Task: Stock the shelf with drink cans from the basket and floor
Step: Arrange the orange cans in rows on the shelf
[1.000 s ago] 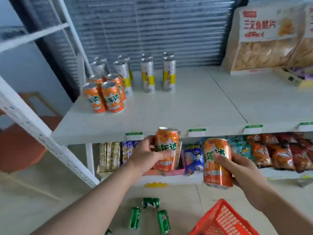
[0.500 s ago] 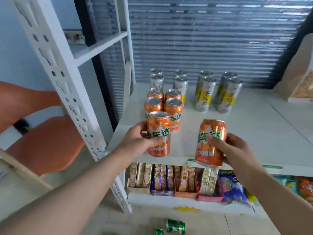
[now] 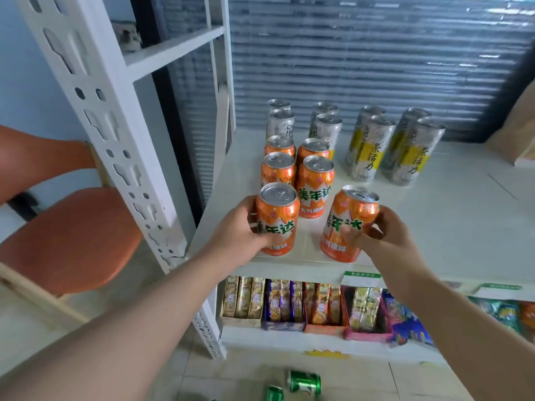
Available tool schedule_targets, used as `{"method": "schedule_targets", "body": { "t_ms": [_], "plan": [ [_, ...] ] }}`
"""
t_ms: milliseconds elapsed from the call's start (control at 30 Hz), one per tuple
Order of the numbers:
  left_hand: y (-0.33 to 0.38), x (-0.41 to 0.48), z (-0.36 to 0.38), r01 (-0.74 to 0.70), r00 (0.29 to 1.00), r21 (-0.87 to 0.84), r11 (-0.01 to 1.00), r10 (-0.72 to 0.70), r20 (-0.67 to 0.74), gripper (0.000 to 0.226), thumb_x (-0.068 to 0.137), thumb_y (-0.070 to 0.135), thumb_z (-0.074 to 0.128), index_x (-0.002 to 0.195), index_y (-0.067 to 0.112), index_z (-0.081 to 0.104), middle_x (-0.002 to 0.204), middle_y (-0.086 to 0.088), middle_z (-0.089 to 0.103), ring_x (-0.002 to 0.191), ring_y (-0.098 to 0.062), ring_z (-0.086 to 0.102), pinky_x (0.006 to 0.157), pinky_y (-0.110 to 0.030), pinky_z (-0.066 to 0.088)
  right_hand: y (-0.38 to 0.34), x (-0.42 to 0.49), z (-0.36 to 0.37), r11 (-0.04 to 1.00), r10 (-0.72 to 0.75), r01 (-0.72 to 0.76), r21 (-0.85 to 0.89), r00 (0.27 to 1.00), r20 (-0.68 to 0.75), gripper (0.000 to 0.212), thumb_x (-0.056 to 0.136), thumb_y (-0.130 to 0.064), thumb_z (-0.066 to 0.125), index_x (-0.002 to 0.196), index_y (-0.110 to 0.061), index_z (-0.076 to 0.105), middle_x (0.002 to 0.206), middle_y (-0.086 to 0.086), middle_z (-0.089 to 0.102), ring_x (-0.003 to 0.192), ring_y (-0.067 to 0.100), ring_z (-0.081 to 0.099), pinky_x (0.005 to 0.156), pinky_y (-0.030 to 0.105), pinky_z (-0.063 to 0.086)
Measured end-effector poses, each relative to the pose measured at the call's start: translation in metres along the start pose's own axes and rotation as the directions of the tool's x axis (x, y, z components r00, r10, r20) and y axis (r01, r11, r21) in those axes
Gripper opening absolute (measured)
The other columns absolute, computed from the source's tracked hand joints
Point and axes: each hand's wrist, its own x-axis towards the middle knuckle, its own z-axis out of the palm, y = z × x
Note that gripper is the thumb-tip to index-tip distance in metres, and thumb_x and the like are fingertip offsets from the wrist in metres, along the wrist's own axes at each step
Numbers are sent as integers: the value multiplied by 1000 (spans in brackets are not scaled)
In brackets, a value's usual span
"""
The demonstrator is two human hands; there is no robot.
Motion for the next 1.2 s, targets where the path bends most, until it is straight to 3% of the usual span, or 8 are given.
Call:
{"method": "schedule_targets", "body": {
  "t_ms": [167,367,500,667,867,1033,1100,1200],
  "plan": [
    [-5,6,6,-13,997,41,999,16,-72,69,71,17,82,127,23,43,118,8,61,102,-5,59,82,-17,42,9,0,3,999,-36,36,-9,999,34,59,76,-4,76,128,-15,51,111,-5,67,102,4,62,83,22,49],
    [-11,17,13,-9,978,113,994,32,-206,62,66,22,85,114,25,47,113,4,65,105,-16,63,97,-44,49,16,-1,4,998,-61,61,3,996,68,60,76,-1,76,125,-24,49,113,-8,65,106,1,60,83,19,47],
    [-13,16,19,-7,966,142,990,43,-253,62,70,20,83,121,21,47,119,1,65,110,-19,62,98,-43,49,17,0,2,997,-71,70,13,995,76,63,75,-4,77,128,-22,49,115,-7,65,106,1,60,81,18,48],
    [-14,15,21,-10,965,169,986,54,-258,64,72,21,82,126,20,47,122,0,64,111,-19,62,98,-39,49,19,-3,5,998,-66,66,4,996,66,64,77,-8,77,131,-24,47,111,-11,65,90,-12,62,77,16,48],
    [-15,14,21,-12,963,162,987,55,-265,66,73,20,81,128,21,46,121,1,65,108,-17,63,97,-37,49,20,1,10,992,-104,111,-66,990,93,60,78,-9,77,131,-20,51,116,-6,67,108,2,61,91,24,48],
    [-14,13,22,-17,964,183,983,64,-256,66,75,22,79,131,20,44,125,1,63,110,-15,61,93,-27,46,13,10,16,989,-91,112,-97,976,200,51,83,-9,72,128,-22,54,114,-12,67,101,-11,60,83,12,44],
    [-14,12,22,-21,965,183,983,68,-254,66,76,23,78,132,20,44,127,0,62,112,-16,60,94,-28,46,13,14,18,989,-69,96,-116,975,213,56,84,-11,72,134,-25,50,121,-8,63,103,-9,59,78,9,45],
    [-16,13,22,-19,965,177,984,65,-253,67,75,23,79,132,20,43,128,0,61,114,-18,60,97,-32,47,20,13,24,990,0,18,-138,991,132,94,68,-27,86,145,-30,33,135,4,46,118,14,54,87,26,52]
  ]
}}
